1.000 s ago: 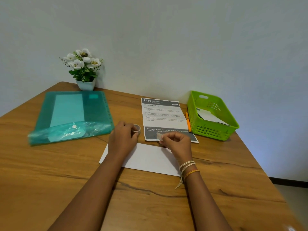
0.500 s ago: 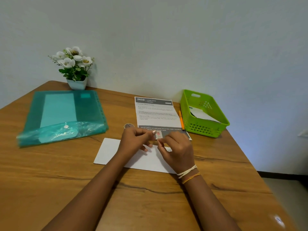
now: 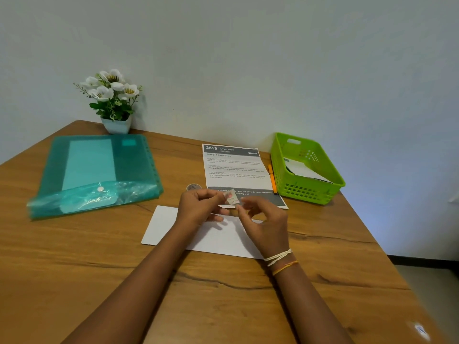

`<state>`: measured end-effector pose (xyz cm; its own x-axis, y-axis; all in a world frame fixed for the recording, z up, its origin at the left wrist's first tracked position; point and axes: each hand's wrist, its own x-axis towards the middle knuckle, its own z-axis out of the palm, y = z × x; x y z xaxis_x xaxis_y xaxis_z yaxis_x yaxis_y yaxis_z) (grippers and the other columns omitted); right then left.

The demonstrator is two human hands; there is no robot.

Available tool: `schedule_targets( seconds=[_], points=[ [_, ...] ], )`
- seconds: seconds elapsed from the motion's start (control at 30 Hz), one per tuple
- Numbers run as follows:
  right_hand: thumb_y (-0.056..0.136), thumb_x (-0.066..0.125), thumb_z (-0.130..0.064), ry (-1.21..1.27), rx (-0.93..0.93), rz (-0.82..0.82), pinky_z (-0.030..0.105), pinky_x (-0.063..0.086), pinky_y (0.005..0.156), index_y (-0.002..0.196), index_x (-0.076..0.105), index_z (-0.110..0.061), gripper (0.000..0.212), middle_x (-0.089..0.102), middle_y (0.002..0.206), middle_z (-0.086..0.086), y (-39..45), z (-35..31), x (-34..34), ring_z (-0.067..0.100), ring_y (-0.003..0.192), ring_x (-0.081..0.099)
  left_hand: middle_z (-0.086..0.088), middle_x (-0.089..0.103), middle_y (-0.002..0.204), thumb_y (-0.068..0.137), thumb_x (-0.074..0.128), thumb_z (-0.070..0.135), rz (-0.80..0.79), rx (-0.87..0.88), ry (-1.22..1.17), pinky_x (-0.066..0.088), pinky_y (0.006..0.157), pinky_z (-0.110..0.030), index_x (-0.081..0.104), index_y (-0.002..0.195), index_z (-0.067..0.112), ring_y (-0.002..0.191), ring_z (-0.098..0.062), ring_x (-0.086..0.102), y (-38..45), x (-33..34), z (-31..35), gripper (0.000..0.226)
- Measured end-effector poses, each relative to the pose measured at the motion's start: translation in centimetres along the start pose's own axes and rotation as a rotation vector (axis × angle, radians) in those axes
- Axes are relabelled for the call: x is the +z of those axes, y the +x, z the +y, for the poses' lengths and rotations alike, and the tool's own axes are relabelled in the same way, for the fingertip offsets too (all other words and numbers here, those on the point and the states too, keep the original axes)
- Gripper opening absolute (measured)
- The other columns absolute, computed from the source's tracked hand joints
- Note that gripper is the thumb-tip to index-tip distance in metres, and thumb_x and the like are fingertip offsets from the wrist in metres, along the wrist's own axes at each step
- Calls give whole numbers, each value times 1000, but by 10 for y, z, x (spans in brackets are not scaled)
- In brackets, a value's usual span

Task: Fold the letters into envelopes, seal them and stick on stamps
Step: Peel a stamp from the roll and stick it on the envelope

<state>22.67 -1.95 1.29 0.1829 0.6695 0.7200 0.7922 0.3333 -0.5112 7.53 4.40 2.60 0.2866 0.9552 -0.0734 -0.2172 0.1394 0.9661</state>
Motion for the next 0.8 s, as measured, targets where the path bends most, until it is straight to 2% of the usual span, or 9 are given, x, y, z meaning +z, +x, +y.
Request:
schedule_targets(
  seconds=[0.07,0.1,0.17,0.27,0.4,0.53,0.63,0.7,0.8],
  points=[
    [77,78,-13,310,453,18,22,54,60,85,68,-14,14,71,75,0,1,-7,5,10,64,68,-17,74,86,78,76,15,22,2,-79,55,49,-22,72,94,1,66,-23,72,0,0,-1,23],
    [77,78,-13,456,611,0,25,54,60,84,69,-9,12,72,74,7,2,-10,6,15,63,69,-16,74,87,77,76,17,29,0,-103,56,50,-22,72,96,2,68,-23,72,0,1,-3,24],
    [78,77,-12,640,747,-50,24,53,59,83,71,-1,13,73,72,11,6,-14,6,16,60,69,-13,75,88,77,77,18,29,6,-107,57,54,-25,71,97,5,73,-24,73,-2,5,-5,25],
    [78,74,-5,751,750,-86,20,53,62,86,71,3,12,74,71,10,9,-18,7,14,64,70,-11,75,86,79,75,17,12,23,-87,57,55,-26,70,94,6,76,-25,73,-5,11,-8,19],
    [78,73,0,820,754,-29,31,58,71,83,71,4,7,72,82,25,9,-14,7,30,74,71,-11,75,87,80,74,15,-8,40,-54,58,56,-27,69,96,2,78,-24,73,-7,13,-8,21],
    [80,69,0,943,842,-23,27,57,65,81,70,0,1,73,76,16,10,-14,-1,24,68,71,-10,75,82,80,75,12,-31,79,32,57,54,-27,71,92,4,76,-24,73,-8,13,-9,15],
    [83,66,3,942,929,-22,28,59,64,80,66,-2,6,71,72,15,15,-8,-11,21,66,70,-1,74,81,79,77,13,-27,242,332,55,54,-24,74,92,15,73,-14,71,-6,12,-15,13],
    [84,63,6,787,935,-82,26,59,64,80,66,-2,9,70,71,13,18,1,-24,17,62,68,9,73,91,77,78,20,-67,386,614,56,67,-23,74,97,22,78,-4,67,-5,10,-19,21],
    [86,60,5,496,955,-204,18,53,51,79,67,-4,14,68,74,14,19,16,-40,12,55,63,11,68,112,79,76,32,-241,476,920,51,87,-27,72,107,27,101,-3,59,-10,11,-20,29]
  ],
)
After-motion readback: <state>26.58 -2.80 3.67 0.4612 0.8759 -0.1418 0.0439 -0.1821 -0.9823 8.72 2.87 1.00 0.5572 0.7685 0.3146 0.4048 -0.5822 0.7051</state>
